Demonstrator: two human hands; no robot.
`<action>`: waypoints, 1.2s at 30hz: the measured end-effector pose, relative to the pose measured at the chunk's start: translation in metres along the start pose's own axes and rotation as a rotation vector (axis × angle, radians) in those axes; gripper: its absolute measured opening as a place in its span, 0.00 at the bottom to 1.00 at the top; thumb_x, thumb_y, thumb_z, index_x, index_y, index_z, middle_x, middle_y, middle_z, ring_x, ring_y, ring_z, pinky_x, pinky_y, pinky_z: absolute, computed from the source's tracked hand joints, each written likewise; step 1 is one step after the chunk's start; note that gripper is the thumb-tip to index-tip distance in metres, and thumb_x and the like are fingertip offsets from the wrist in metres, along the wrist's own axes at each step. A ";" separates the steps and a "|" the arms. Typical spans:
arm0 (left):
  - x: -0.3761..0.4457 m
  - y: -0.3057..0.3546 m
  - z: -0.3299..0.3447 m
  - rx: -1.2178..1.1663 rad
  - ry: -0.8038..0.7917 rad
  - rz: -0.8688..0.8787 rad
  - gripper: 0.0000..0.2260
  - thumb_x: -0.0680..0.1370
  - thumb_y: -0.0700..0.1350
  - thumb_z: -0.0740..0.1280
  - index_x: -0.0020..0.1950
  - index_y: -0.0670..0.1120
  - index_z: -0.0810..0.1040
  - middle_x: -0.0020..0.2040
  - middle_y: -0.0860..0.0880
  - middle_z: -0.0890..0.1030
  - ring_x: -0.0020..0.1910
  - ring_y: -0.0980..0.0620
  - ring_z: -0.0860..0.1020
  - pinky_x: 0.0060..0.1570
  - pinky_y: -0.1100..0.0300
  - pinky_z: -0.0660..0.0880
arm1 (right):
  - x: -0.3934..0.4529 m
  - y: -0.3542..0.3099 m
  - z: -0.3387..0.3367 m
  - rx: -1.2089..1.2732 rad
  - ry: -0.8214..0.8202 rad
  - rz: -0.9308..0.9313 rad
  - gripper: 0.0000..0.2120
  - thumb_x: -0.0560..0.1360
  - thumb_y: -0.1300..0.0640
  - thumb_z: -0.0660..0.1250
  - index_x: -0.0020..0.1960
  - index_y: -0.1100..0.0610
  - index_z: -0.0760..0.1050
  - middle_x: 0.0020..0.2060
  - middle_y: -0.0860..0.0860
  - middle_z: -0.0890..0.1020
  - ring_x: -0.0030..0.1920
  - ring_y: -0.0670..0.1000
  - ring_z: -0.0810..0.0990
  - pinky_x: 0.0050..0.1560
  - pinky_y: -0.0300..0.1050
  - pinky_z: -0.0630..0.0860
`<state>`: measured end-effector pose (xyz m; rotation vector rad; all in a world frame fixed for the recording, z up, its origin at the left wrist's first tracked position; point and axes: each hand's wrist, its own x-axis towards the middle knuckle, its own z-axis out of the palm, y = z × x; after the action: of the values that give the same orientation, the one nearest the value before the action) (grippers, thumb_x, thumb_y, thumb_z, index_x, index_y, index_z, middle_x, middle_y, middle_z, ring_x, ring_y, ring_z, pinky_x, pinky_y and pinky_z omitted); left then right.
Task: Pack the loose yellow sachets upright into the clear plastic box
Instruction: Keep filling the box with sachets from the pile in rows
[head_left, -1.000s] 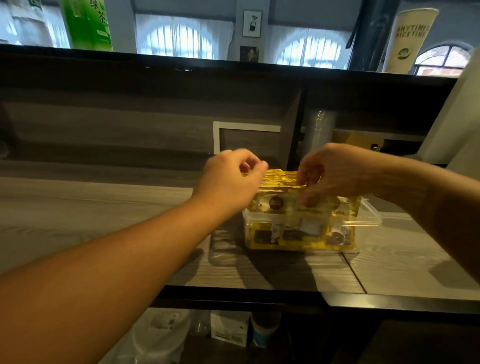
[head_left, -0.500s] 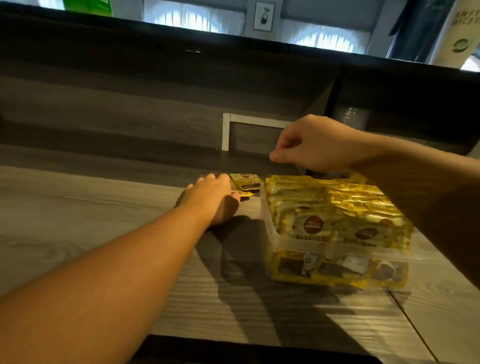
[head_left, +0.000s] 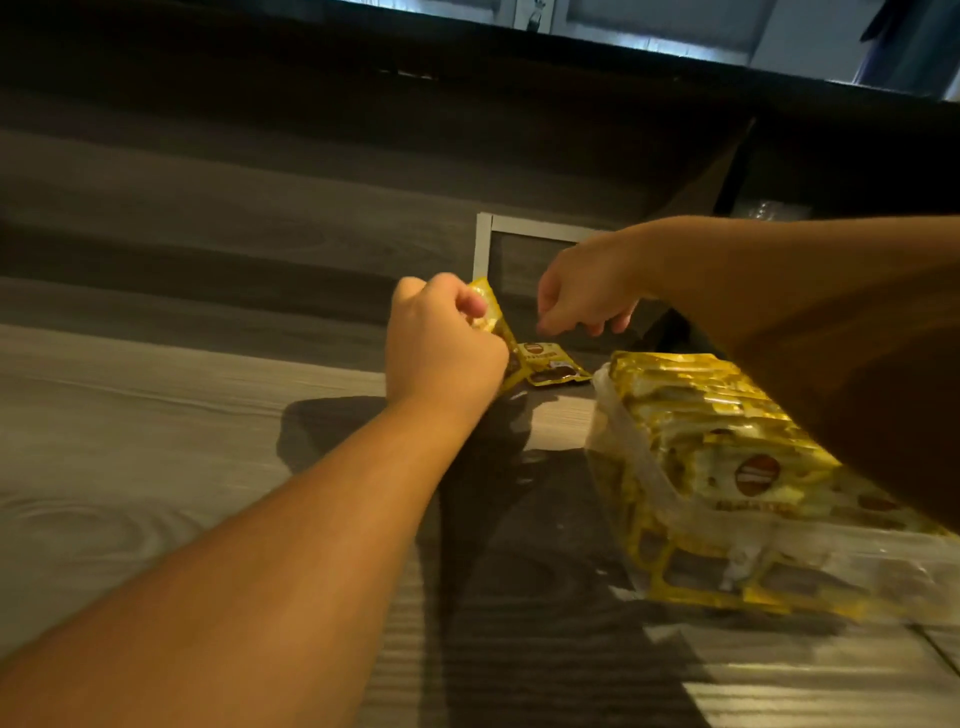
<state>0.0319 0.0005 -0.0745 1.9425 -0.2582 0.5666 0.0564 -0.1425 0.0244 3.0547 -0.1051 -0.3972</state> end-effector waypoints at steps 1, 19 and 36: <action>0.000 0.001 -0.001 -0.034 0.036 0.024 0.10 0.74 0.34 0.67 0.48 0.49 0.75 0.54 0.51 0.70 0.47 0.55 0.71 0.41 0.70 0.69 | 0.005 -0.004 0.002 -0.003 -0.035 0.024 0.13 0.79 0.50 0.65 0.61 0.53 0.75 0.49 0.55 0.80 0.47 0.55 0.81 0.45 0.48 0.81; -0.003 0.010 -0.003 -0.254 0.204 0.138 0.09 0.78 0.41 0.63 0.52 0.50 0.81 0.50 0.53 0.73 0.45 0.57 0.75 0.39 0.66 0.76 | 0.038 -0.018 0.029 -0.103 -0.051 0.231 0.13 0.80 0.56 0.64 0.38 0.56 0.66 0.34 0.51 0.69 0.31 0.46 0.66 0.29 0.35 0.66; -0.017 0.033 0.001 -0.183 0.285 0.429 0.06 0.80 0.41 0.65 0.54 0.48 0.79 0.47 0.57 0.77 0.48 0.56 0.76 0.49 0.50 0.78 | -0.052 0.037 -0.004 0.422 0.712 0.072 0.13 0.68 0.58 0.75 0.51 0.55 0.80 0.43 0.50 0.82 0.44 0.49 0.82 0.40 0.43 0.81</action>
<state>0.0037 -0.0161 -0.0569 1.6098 -0.5311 1.0522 0.0050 -0.1755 0.0439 3.3523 -0.2867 0.8157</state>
